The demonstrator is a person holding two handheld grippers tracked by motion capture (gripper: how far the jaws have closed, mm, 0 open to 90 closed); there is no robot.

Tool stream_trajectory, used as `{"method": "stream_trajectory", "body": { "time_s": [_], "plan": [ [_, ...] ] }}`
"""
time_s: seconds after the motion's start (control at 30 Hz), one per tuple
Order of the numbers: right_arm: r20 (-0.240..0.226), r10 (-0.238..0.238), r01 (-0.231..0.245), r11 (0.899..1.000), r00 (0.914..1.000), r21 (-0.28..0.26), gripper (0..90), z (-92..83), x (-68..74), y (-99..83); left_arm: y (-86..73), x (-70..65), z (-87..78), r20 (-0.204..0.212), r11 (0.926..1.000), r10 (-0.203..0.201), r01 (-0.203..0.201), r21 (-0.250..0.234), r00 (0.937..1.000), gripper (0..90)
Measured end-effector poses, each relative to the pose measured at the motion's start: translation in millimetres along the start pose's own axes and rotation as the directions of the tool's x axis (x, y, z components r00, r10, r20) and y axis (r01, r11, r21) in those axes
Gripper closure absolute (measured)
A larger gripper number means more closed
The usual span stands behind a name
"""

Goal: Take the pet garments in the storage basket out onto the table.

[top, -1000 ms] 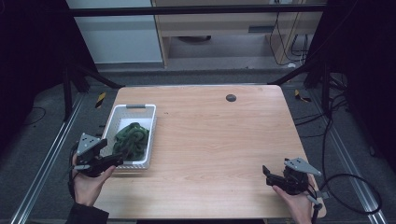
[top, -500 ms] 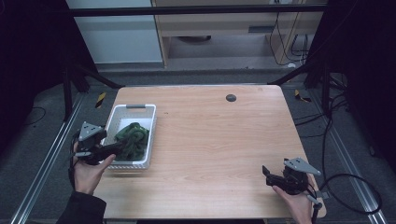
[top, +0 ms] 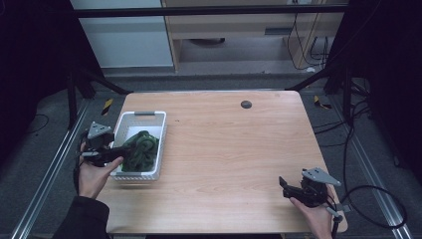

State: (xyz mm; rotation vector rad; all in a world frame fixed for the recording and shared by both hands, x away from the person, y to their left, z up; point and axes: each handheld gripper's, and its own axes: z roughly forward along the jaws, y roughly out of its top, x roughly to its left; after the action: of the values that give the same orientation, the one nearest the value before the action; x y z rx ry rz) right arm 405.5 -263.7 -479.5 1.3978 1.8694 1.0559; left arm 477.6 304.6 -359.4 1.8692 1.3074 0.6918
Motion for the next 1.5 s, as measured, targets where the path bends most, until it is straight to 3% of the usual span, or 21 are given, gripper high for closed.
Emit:
{"method": "stream_trajectory", "body": {
  "time_s": [0.47,0.9,1.5],
  "plan": [
    [0.006,0.001,-0.001,1.000,1.0000,0.012,11.5,1.8,-0.9,-0.7,7.8,-0.4,19.5,0.031,0.9936,0.057,-0.059,0.096,0.9979,18.5],
    [0.004,0.003,-0.003,1.000,1.0000,0.022,11.5,2.4,-1.2,-1.0,11.8,1.8,36.0,0.047,0.9853,0.071,-0.077,0.153,0.9964,18.5],
    [0.005,0.001,-0.001,1.000,1.0000,0.028,11.3,3.9,-1.7,-1.4,11.2,2.6,57.6,0.062,0.9638,0.107,-0.119,0.239,0.9924,20.2]
  ]
}}
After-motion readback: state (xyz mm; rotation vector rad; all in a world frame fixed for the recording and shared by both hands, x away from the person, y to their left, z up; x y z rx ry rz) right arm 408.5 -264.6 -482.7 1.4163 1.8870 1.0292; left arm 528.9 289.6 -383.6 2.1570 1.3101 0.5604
